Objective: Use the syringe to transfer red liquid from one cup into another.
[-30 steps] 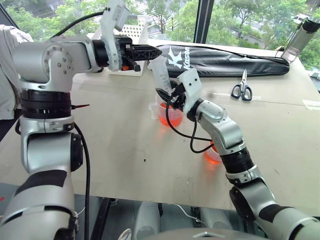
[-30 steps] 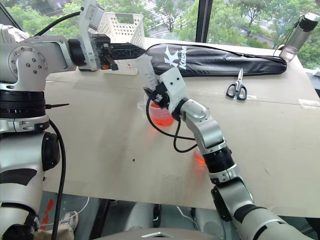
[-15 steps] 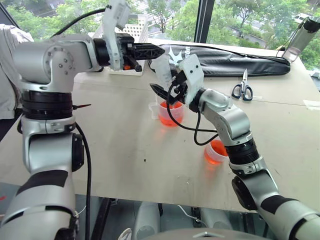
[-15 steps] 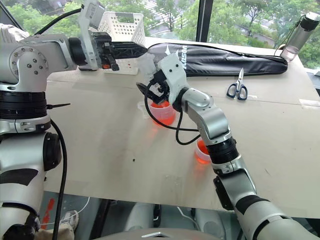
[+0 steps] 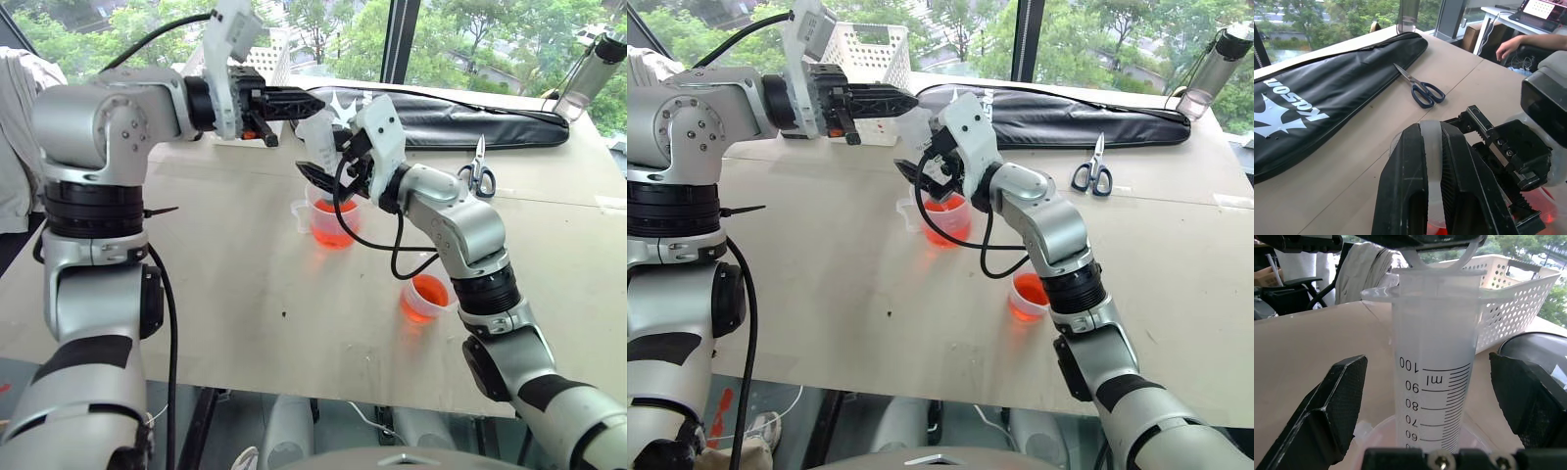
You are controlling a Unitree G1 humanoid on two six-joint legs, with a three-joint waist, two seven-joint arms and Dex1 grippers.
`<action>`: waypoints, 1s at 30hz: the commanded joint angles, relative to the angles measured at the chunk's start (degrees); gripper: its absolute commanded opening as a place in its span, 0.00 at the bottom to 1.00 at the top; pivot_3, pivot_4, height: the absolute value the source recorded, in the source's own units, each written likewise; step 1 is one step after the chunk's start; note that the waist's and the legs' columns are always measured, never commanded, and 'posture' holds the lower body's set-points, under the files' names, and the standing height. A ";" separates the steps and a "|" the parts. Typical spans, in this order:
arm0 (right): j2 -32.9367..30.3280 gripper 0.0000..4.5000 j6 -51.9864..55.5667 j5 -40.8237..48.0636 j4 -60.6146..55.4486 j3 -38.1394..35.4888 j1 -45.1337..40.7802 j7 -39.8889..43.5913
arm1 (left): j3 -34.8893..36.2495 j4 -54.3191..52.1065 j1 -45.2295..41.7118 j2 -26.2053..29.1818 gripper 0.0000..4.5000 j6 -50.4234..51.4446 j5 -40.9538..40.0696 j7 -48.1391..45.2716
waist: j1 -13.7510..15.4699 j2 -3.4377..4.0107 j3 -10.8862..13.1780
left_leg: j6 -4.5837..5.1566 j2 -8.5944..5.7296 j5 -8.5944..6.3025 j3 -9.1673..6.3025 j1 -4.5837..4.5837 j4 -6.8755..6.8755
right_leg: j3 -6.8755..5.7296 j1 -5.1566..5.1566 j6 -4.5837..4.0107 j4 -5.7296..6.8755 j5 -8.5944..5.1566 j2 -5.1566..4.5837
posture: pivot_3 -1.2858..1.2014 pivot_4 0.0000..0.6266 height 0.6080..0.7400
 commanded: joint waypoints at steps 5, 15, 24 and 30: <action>-1.31 0.95 1.66 1.58 -2.11 -1.08 -2.46 0.73 | 0.80 -1.68 -1.32 0.27 0.00 -1.45 0.74 -1.02 | -0.01 0.00 0.00 | 0.00 0.00 0.00 0.00 0.00 0.00 | 0.00 0.00 0.00 0.00 0.00 0.00 | 0.52 0.24 0.88; -1.04 0.32 2.17 2.31 -0.57 -1.21 -2.98 0.14 | 1.07 -1.78 -1.33 -0.19 0.00 -1.38 0.53 -1.15 | 0.00 0.00 0.00 | 0.00 0.00 0.00 0.00 -0.02 0.00 | 0.00 -0.02 0.00 0.00 0.00 0.00 | 0.52 0.24 0.88; -2.12 0.32 1.93 1.68 -2.22 0.39 -1.19 0.47 | 0.74 -1.67 -0.83 -0.84 0.00 -1.42 0.48 -1.59 | 0.01 0.00 0.00 | 0.00 0.00 0.00 0.00 -0.03 0.00 | 0.00 -0.03 0.00 0.00 0.00 0.00 | 0.52 0.24 0.88; -2.91 0.32 0.78 0.30 -2.05 2.04 0.53 0.38 | -0.10 -2.60 -0.10 -1.87 0.00 -2.03 0.60 -1.95 | 0.03 0.00 0.00 | 0.00 0.00 0.00 -0.01 -0.04 0.00 | 0.00 -0.04 0.00 0.00 0.00 0.01 | 0.52 0.24 0.88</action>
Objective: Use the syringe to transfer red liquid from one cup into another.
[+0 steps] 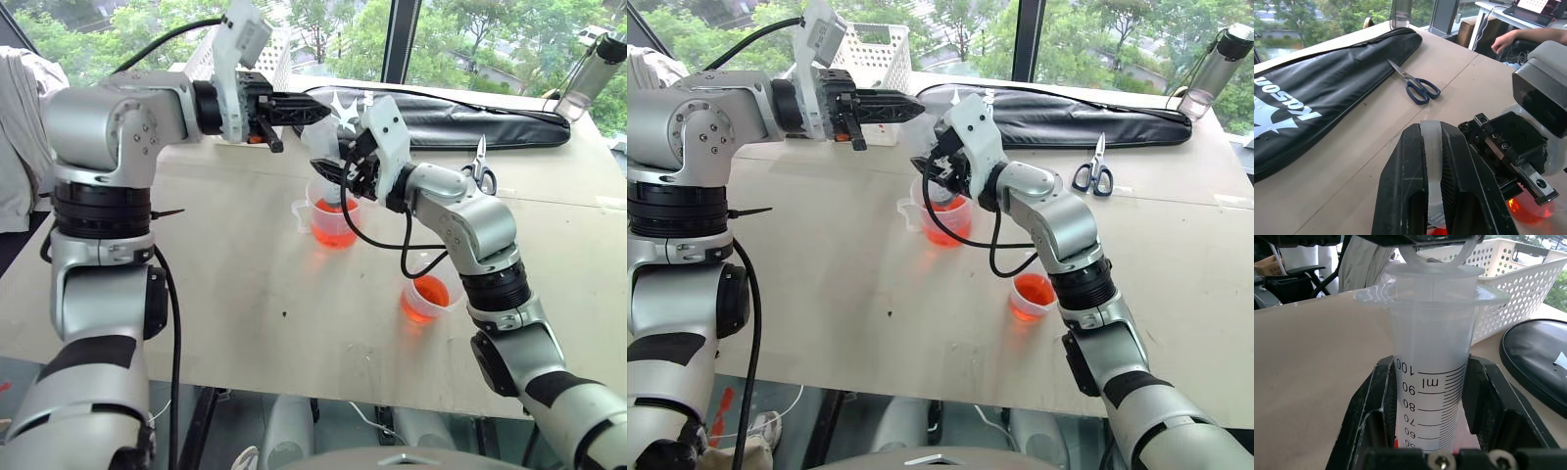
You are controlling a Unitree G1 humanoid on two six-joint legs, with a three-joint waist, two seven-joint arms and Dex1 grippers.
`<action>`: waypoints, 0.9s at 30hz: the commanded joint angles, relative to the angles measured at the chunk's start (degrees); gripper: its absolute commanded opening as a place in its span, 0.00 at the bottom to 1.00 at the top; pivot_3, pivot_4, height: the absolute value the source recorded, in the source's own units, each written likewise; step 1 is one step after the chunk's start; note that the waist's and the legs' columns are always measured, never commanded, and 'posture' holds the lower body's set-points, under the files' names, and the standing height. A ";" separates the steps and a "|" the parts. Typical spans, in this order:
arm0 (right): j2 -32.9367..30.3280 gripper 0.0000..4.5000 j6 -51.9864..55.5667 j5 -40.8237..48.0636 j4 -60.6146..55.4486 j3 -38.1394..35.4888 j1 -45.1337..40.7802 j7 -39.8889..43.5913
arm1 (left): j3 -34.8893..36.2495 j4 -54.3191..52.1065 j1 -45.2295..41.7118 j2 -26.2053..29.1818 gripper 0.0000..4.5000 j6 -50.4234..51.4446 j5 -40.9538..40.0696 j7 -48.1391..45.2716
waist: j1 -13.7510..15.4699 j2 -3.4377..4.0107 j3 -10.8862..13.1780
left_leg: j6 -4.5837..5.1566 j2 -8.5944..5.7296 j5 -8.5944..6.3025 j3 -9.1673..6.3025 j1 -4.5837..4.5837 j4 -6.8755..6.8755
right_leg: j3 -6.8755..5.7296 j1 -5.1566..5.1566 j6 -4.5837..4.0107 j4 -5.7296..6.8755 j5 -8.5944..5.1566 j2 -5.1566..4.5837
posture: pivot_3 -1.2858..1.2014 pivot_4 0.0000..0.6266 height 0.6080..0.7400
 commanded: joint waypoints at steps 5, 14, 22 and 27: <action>-0.30 0.32 -1.33 -1.08 -0.98 1.23 1.49 0.23 | 0.48 -2.96 -0.74 -0.73 0.00 -1.11 -0.42 -0.95 | 0.00 0.00 0.00 | 0.00 0.00 0.00 0.00 -0.01 0.00 | 0.01 -0.01 0.00 0.00 0.00 0.00 | 0.52 0.24 0.88; -0.56 0.32 -1.72 -1.37 -0.35 1.76 3.07 0.69 | 1.64 -2.37 -1.33 -1.35 0.00 -0.51 -0.45 -0.16 | 0.01 0.00 0.00 | 0.00 0.00 0.00 0.00 -0.01 0.00 | 0.00 -0.01 0.00 0.00 0.00 0.00 | 0.52 0.24 0.88; -0.98 0.32 -1.33 -1.48 -0.24 2.54 5.02 1.19 | 4.36 2.56 -5.05 -1.27 0.00 -0.82 -0.42 0.98 | 0.01 0.00 0.00 | 0.00 0.00 0.00 0.00 -0.01 0.00 | 0.00 -0.01 0.00 0.01 0.00 0.00 | 0.52 0.24 0.88; -0.95 0.32 -1.46 -1.63 0.04 2.74 5.75 1.40 | 4.60 5.05 -6.81 -0.80 0.00 -1.84 -0.13 0.68 | 0.00 0.00 0.00 | 0.00 -0.01 0.00 0.00 -0.01 0.01 | 0.00 -0.01 0.00 -0.01 0.00 0.00 | 0.52 0.24 0.88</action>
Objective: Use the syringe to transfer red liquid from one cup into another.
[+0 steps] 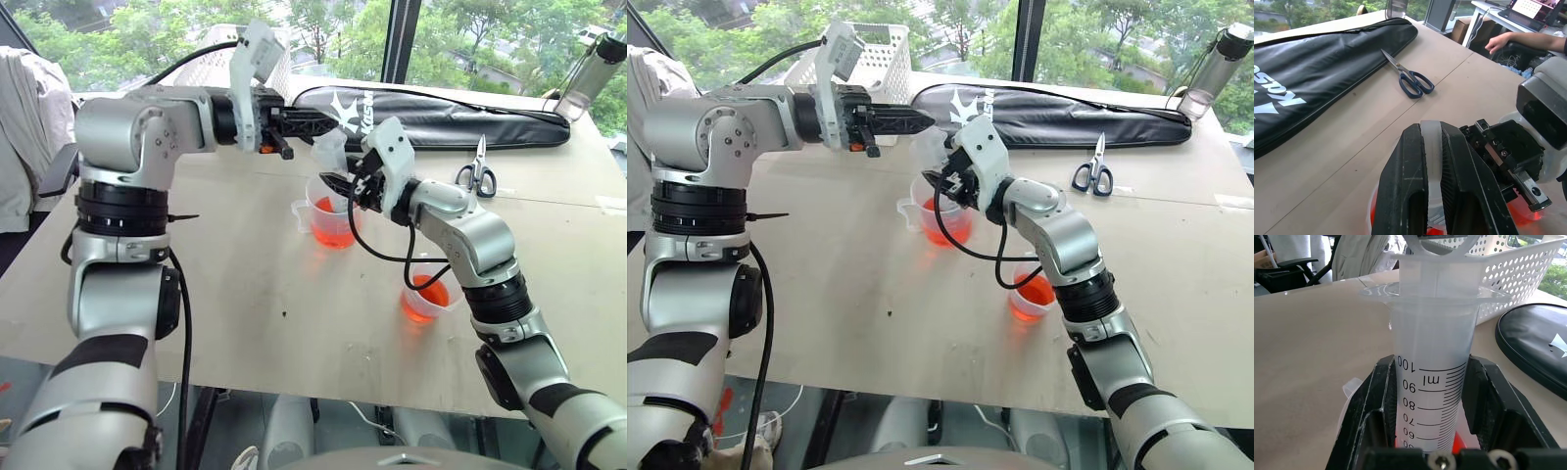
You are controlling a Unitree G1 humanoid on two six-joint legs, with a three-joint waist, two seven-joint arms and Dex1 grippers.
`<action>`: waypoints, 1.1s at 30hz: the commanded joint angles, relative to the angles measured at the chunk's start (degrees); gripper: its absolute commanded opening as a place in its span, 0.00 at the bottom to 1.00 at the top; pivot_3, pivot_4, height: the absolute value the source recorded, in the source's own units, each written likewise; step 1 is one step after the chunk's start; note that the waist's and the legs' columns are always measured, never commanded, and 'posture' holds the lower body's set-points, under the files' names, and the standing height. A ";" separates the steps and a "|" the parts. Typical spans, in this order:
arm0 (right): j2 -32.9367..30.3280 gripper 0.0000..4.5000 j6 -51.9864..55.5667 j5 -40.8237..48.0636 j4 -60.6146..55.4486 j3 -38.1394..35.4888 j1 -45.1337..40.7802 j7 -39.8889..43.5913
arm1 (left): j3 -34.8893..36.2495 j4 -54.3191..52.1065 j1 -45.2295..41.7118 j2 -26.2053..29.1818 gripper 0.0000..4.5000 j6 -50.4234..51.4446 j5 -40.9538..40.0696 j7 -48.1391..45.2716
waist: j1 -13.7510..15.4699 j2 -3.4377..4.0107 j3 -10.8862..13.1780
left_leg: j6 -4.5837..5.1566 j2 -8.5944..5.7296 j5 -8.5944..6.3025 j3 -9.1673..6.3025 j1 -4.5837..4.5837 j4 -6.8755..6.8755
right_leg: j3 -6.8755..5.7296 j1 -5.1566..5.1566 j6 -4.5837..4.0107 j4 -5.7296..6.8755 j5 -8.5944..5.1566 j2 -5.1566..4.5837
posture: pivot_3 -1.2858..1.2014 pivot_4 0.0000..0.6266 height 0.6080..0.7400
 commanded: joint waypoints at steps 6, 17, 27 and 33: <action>-0.33 0.32 0.78 -0.58 0.50 2.01 2.17 0.98 | 4.84 0.67 -6.20 1.71 0.00 -3.14 -0.37 -0.02 | 0.00 0.00 0.00 | 0.00 0.00 0.00 0.00 0.00 0.00 | 0.00 0.00 0.00 0.00 0.00 0.00 | 0.52 0.24 0.88; 1.68 0.32 -2.08 0.41 0.59 -0.65 1.41 -0.02 | 3.01 -3.51 -2.62 2.74 0.00 -1.47 -1.79 -3.38 | -0.09 -0.01 0.01 | 0.00 0.00 0.00 0.00 0.00 0.00 | 0.00 0.00 0.00 0.01 0.00 0.00 | 0.52 0.24 0.88; 2.29 0.32 -2.24 1.94 -1.48 -3.64 -1.01 -0.99 | 16.10 -9.20 11.20 7.25 0.69 -2.21 -7.80 -3.15 | -0.14 0.02 0.02 | 0.00 0.01 0.00 0.04 -0.05 0.04 | 0.05 -0.10 0.00 0.07 0.01 -0.01 | 0.52 0.24 0.88; 2.49 0.32 -2.16 2.16 -1.90 -3.88 -1.25 -1.46 | 17.80 -20.08 24.38 9.00 0.69 0.17 -12.39 -3.26 | 0.41 0.04 0.03 | 0.00 0.02 0.00 0.04 -0.07 -0.04 | 0.03 -0.14 0.00 0.03 -0.01 -0.01 | 0.52 0.24 0.88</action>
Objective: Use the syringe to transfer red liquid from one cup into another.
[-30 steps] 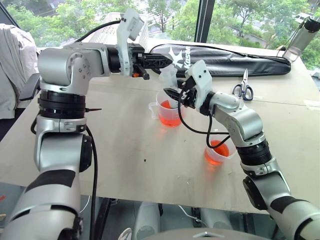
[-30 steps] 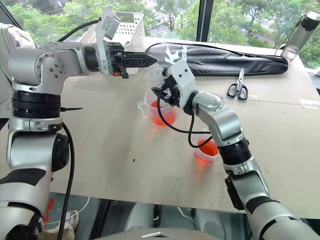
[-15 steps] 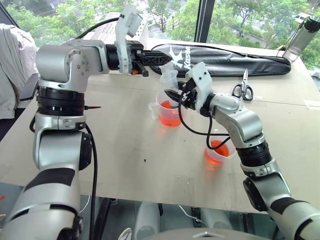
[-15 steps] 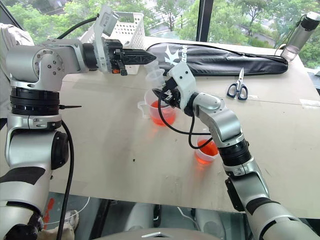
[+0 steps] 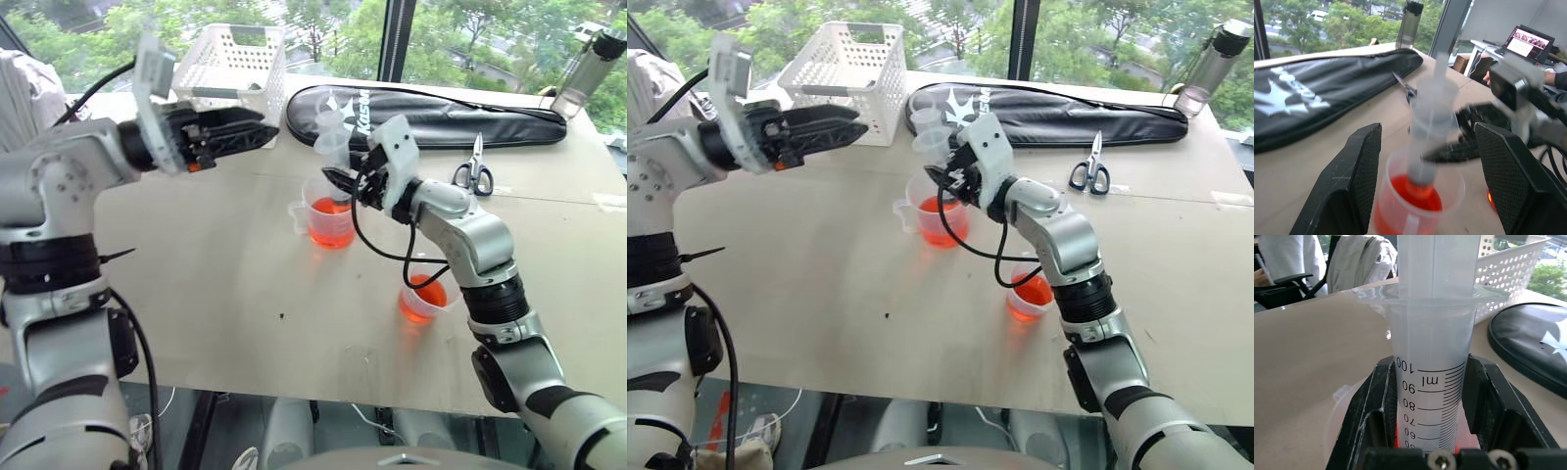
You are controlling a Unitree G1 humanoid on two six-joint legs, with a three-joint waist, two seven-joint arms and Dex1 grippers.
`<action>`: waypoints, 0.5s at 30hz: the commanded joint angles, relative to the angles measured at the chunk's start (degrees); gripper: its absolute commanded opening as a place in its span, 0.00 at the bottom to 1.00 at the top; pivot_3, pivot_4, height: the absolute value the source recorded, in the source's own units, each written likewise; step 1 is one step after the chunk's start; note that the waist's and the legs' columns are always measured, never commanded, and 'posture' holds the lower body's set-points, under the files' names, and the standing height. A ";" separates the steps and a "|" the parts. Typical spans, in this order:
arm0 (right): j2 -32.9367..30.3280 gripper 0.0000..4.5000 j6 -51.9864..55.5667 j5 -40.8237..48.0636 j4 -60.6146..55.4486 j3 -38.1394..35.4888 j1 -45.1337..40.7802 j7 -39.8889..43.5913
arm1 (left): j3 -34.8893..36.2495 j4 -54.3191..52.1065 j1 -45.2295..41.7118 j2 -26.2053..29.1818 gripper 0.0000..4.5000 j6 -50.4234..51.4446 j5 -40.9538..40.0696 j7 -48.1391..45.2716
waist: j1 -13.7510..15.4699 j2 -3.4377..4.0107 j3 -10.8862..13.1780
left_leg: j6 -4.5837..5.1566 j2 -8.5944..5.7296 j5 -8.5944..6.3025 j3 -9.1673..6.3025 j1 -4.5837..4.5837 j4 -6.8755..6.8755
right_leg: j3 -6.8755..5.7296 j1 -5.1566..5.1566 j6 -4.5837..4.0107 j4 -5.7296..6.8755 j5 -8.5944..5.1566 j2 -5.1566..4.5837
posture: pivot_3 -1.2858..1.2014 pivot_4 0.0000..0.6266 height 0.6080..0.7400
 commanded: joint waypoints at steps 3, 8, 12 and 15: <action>0.95 0.32 -0.68 0.65 -3.35 0.17 -1.60 -0.14 | -1.01 -9.24 5.57 -5.79 0.69 -1.72 -0.62 7.76 | 1.34 -0.03 0.00 | 0.00 -0.04 0.00 0.01 -0.04 0.11 | -0.05 0.02 0.00 0.02 0.01 -0.09 | 0.52 0.24 0.88; 0.78 0.32 -0.23 0.45 -5.03 1.58 -1.51 0.16 | -3.26 -9.68 4.86 -10.03 0.69 -4.45 1.49 12.98 | 1.47 -0.03 -0.01 | 0.01 -0.05 0.01 0.00 -0.04 0.21 | -0.03 0.06 0.00 0.04 0.01 -0.07 | 0.52 0.24 0.88; 0.85 0.32 -0.03 0.30 -5.83 1.91 -1.54 -0.32 | -4.77 -9.13 3.08 -12.51 0.69 -4.74 2.16 15.78 | 1.36 -0.03 -0.01 | 0.01 -0.04 0.01 -0.01 -0.04 0.18 | -0.03 0.05 0.00 0.06 0.02 -0.04 | 0.52 0.24 0.88; 1.01 0.32 0.15 0.18 -6.43 2.33 -1.34 -0.79 | -5.49 -9.28 2.11 -13.96 0.69 -4.50 1.81 16.99 | 1.36 -0.03 0.00 | 0.01 -0.03 0.01 -0.01 -0.04 0.11 | -0.03 0.03 0.00 0.03 0.01 -0.03 | 0.52 0.24 0.88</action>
